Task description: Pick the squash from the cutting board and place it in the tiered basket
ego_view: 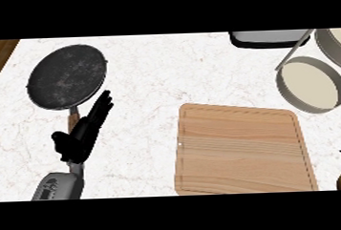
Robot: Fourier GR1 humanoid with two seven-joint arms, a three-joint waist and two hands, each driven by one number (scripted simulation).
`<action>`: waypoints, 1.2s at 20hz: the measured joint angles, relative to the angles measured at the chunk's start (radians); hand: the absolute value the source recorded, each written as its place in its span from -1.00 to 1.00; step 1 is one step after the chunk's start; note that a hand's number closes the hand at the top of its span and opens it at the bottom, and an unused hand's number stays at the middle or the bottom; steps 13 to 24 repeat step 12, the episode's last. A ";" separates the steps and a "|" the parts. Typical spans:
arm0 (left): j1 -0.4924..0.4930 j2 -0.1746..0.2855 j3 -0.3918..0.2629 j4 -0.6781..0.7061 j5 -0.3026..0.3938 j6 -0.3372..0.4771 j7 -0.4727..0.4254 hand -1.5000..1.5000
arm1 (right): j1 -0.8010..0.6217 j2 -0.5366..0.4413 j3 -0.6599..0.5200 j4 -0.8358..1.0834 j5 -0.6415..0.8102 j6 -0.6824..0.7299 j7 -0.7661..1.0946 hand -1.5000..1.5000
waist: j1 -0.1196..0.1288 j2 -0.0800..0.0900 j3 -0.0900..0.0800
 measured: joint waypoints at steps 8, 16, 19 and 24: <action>0.030 -0.010 -0.008 -0.010 -0.012 0.006 -0.016 0.00 | 0.163 -0.214 -0.198 0.064 -0.136 0.059 -0.170 -1.00 | -0.011 -0.001 0.002; 0.029 -0.010 0.000 -0.010 -0.011 0.009 -0.016 0.00 | 0.297 -0.320 -0.278 0.141 -0.189 0.179 -0.266 -1.00 | -0.018 0.000 0.004; 0.029 -0.010 0.000 -0.010 -0.011 0.009 -0.016 0.00 | 0.297 -0.320 -0.278 0.141 -0.189 0.179 -0.266 -1.00 | -0.018 0.000 0.004; 0.029 -0.010 0.000 -0.010 -0.011 0.009 -0.016 0.00 | 0.297 -0.320 -0.278 0.141 -0.189 0.179 -0.266 -1.00 | -0.018 0.000 0.004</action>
